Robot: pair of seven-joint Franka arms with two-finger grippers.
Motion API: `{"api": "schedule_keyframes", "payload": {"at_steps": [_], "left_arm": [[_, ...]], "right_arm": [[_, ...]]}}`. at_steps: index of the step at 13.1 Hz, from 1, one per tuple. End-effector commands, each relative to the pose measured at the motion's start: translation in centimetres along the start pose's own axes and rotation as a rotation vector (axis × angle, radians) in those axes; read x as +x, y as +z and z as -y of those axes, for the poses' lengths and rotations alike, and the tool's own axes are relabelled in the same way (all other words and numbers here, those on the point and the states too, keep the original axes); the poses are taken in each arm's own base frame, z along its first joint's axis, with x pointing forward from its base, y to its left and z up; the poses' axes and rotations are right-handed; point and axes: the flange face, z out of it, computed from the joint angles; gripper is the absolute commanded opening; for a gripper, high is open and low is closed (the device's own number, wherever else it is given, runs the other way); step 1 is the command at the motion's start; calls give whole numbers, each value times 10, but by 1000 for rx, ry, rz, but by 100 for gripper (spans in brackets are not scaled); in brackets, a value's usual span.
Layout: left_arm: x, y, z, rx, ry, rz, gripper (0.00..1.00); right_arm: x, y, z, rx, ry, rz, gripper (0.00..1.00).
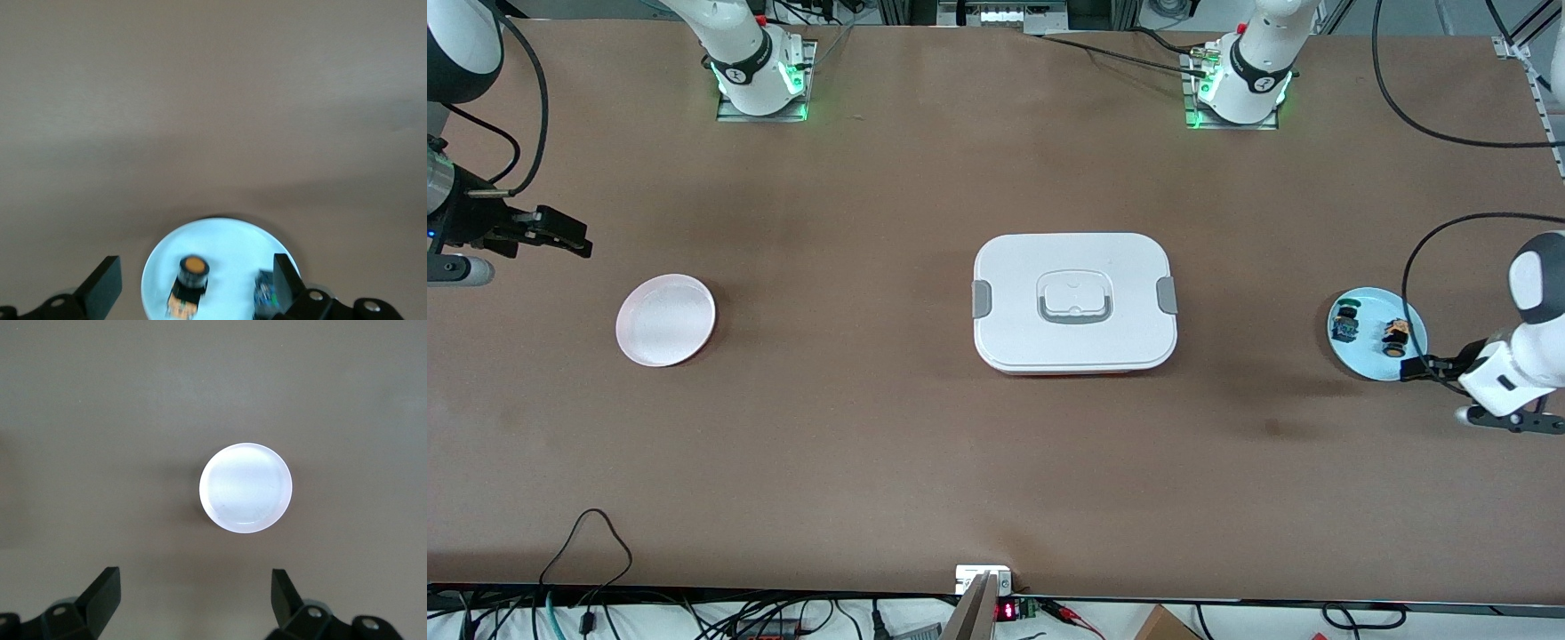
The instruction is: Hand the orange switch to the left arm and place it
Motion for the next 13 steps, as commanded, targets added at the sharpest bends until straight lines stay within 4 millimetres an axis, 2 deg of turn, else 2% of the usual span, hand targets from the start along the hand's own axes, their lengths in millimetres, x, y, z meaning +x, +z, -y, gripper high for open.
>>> {"api": "schedule_keyframes", "payload": {"at_steps": [1, 3, 6, 9, 13], "left_arm": [[-5, -58, -10, -19, 18, 10, 100], [-7, -96, -18, -37, 22, 40, 100], [-14, -142, -32, -26, 35, 54, 100], [-20, -178, -67, -28, 1, 38, 100], [-61, -218, -107, -78, -78, 27, 100]], "right_arm": [[-3, -12, 4, 3, -20, -9, 100], [-1, -26, 2, 10, -10, -38, 100], [-1, -30, 7, 12, 50, -47, 100], [-2, -39, 5, 6, 4, -58, 100], [-5, -36, 10, 5, -16, -24, 100]]}}
